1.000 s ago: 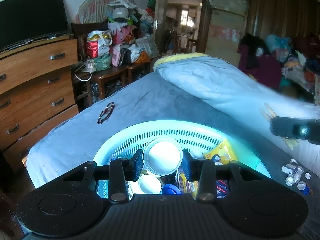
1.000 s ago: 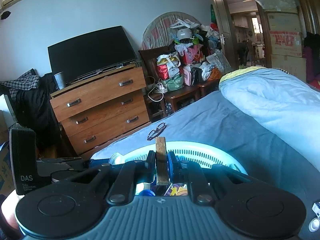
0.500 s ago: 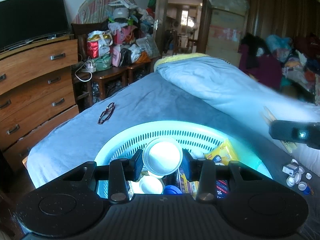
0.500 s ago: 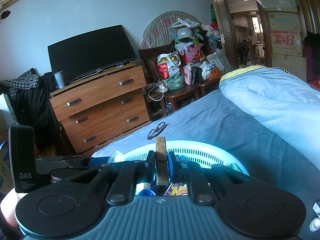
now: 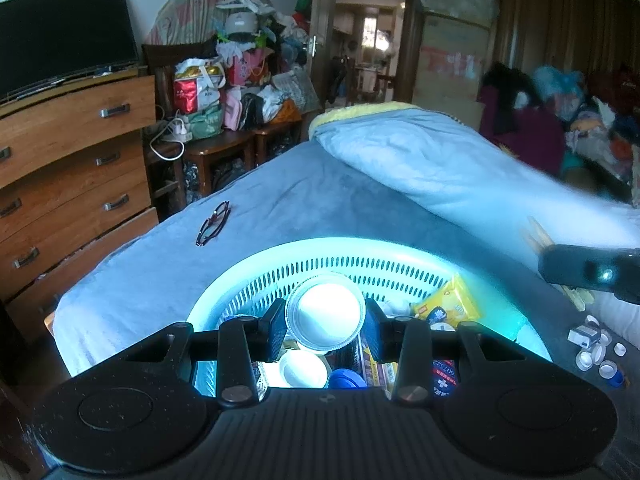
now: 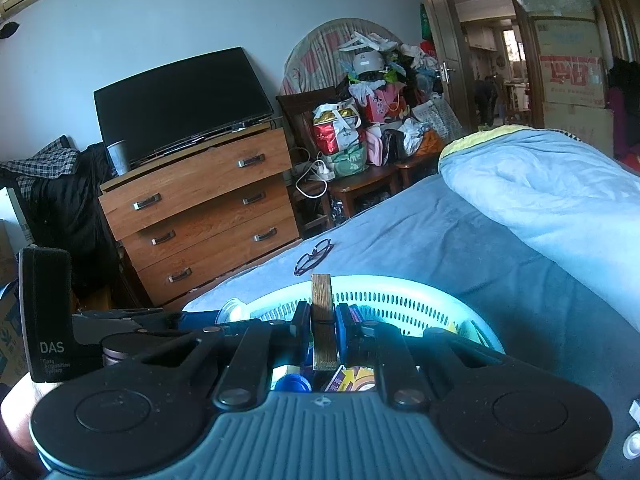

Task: Organize objects
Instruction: 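Carry the white cap and clothespin over the teal basket and release them, then grasp a white cap with the left tool while the right tool grasps another wooden clothespin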

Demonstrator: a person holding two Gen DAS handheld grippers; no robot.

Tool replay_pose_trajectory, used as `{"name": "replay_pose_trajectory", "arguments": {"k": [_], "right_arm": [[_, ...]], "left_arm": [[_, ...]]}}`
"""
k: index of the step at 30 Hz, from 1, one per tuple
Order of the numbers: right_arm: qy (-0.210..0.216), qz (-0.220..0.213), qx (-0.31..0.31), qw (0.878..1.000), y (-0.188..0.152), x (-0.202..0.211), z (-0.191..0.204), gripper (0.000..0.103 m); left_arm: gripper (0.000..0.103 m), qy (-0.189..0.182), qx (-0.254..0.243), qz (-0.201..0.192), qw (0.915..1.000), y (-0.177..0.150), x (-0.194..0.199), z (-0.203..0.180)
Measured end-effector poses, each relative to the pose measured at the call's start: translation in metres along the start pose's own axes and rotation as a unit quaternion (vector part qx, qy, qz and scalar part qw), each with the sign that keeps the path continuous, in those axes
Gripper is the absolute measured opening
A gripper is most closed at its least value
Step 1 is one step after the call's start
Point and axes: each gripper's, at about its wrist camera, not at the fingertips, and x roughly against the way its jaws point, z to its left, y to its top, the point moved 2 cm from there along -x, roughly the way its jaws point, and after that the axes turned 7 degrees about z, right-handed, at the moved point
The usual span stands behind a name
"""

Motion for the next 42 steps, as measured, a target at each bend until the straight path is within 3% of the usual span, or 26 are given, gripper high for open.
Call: {"name": "replay_pose_trajectory", "arguments": {"k": [31,35,40,42], "right_arm": [[0.008,0.006,-0.006,1.000,-0.005,-0.012,-0.015,0.015],[0.006,0.002,-0.009,1.000,-0.005,-0.012,-0.016,0.021],[0.004,-0.008,-0.017,1.000,-0.004,-0.011,-0.016,0.033],[0.004,-0.012,-0.023,1.000,-0.005,-0.010,-0.017,0.043]], "left_arm": [[0.041,0.004,-0.005,0.006,1.0000,-0.003,-0.009,0.006],[0.041,0.009,-0.003,0.005,0.9999,-0.002,-0.011,0.006],[0.059,0.018,0.005,-0.001,0.9998,-0.002,-0.010,0.010],[0.075,0.021,0.007,-0.006,0.9997,-0.003,-0.009,0.011]]}}
